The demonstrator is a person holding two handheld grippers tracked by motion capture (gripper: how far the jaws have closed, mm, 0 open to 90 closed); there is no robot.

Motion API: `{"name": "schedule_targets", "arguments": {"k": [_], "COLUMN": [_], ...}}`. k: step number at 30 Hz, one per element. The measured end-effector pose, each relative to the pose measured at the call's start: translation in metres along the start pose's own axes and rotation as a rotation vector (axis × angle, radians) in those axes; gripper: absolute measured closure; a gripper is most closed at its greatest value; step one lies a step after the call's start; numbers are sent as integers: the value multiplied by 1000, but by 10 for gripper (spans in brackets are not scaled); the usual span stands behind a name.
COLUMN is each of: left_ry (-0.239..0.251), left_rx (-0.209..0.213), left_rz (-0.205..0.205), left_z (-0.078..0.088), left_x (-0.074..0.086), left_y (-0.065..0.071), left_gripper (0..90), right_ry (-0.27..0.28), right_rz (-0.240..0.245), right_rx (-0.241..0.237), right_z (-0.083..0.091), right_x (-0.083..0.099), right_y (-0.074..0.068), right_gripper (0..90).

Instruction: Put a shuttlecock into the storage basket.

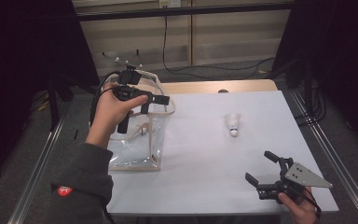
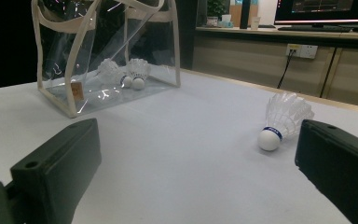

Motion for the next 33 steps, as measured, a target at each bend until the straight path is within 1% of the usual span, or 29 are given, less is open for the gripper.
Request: {"name": "schedule_targets", "arguments": {"k": [4, 10, 14, 16, 20, 33], "left_ry": [-8, -18, -23, -27, -30, -39], "left_rx": [9, 28, 45, 48, 50, 79], "left_rz": [-10, -38, -44, -53, -59, -79], "left_z": [-3, -9, -12, -13, -15, -24], "left_x": [1, 1, 1, 1, 2, 6], "left_y": [5, 16, 22, 24, 26, 38], "left_gripper": [191, 189, 183, 181, 176, 179], "right_ry": [-1, -2, -1, -1, -2, -2], "right_rz": [3, -2, 3, 2, 2, 4], "right_rx": [-1, 0, -1, -1, -2, -2], "right_z": [0, 0, 0, 0, 0, 0], "right_x": [0, 0, 0, 0, 0, 0], "right_y": [0, 0, 0, 0, 0, 0], "right_gripper": [0, 0, 0, 0, 1, 1]}}
Point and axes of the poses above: each handheld gripper's, and its own axes: z roughly backward along the jaws, x roughly out of its underside, y roughly to its right, the point moved 6 cm from there along -z, roughly forward along the jaws, and after that the axes turned 5 degrees about -y, right-handed, at the moved point
